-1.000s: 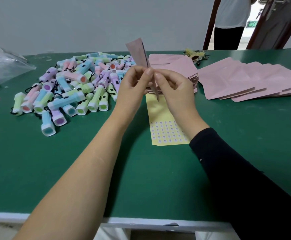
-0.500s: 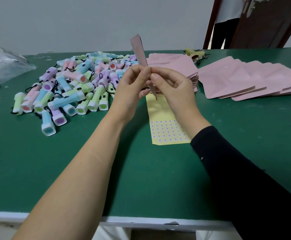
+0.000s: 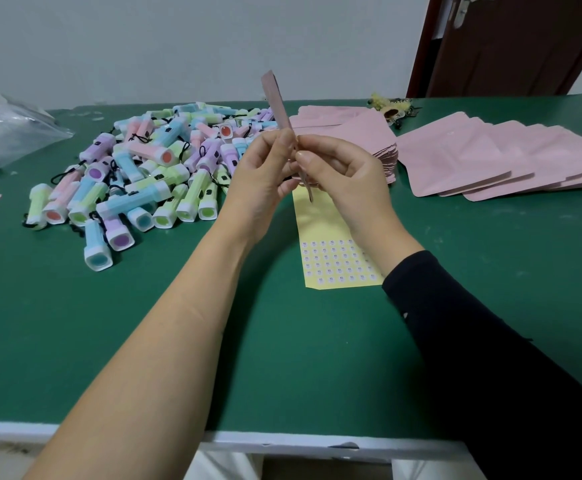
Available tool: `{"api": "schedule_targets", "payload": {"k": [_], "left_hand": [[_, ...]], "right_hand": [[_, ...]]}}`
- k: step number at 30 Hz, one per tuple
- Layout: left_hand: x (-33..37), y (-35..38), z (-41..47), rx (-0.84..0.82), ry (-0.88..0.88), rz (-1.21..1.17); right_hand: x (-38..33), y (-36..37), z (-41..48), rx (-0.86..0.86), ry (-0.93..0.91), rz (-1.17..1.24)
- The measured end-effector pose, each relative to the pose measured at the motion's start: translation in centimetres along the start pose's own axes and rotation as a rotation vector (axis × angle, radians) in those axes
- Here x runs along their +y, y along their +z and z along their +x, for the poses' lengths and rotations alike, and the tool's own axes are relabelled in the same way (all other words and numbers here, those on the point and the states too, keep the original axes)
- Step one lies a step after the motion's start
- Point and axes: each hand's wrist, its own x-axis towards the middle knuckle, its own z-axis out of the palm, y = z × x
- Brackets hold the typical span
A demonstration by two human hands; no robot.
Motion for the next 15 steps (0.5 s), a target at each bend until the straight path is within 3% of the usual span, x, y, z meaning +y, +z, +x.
{"api": "schedule_targets", "payload": {"k": [15], "left_hand": [[0.25, 0.42, -0.18, 0.039, -0.009, 0.058]], "right_hand": [[0.21, -0.13, 0.04, -0.011, -0.016, 0.006]]}}
